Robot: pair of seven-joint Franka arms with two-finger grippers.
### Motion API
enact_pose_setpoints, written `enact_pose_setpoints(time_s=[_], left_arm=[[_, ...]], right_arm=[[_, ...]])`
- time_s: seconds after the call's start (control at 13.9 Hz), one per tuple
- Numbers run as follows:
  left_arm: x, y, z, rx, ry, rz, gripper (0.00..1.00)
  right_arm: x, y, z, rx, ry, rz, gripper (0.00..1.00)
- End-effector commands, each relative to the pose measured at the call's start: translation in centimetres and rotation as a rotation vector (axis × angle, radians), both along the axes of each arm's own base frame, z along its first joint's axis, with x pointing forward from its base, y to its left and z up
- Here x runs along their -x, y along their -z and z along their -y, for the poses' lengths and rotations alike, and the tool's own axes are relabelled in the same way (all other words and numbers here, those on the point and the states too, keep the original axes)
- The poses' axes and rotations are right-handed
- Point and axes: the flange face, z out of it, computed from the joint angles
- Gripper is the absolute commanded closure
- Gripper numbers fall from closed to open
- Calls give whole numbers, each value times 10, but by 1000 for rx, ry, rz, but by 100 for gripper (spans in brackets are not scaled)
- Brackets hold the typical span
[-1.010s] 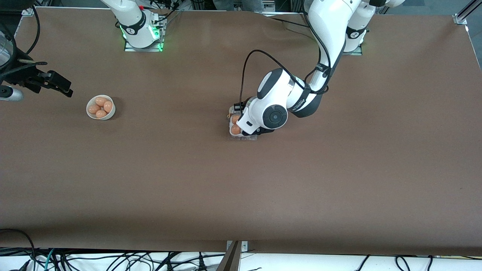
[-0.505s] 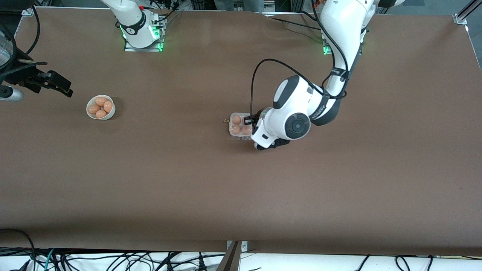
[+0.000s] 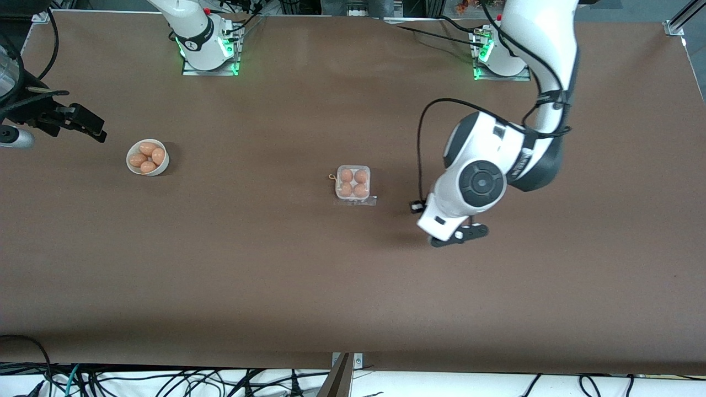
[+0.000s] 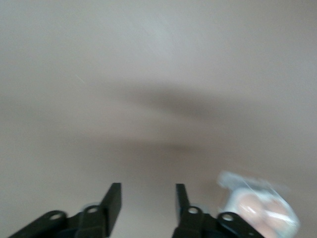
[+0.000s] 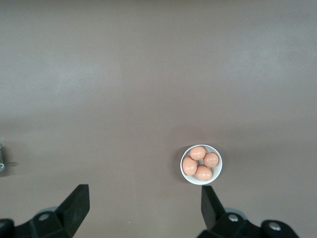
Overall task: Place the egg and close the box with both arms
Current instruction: 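Release the closed lid and draw the left gripper back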
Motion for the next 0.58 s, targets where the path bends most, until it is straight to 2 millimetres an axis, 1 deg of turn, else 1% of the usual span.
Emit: enact_pose_setpoints(time_s=[0.0,0.07,0.29,0.36,0.43,0.51], left_arm=[[-19,-22,-47,-43,38,30,12],[-23,-34,-64,-34,45,39,12],[-35,-41,-106,-29,42,43,10],[-40,-43,-125,-22,37,49,9],[-43,-66,-142,-7,59,80,9],[-43,-83,-166,3,72,98,9]], right_arm=[[-1,-5,2,-1,-10,2,0],[-1,-5,2,-1,-10,2,0],[0,-5,2,-1,-10,1,0],[0,-5,1,-1,-11,1,0],[0,-5,2,-1,-10,1,0],[0,-5,2,-1,-10,1,0]])
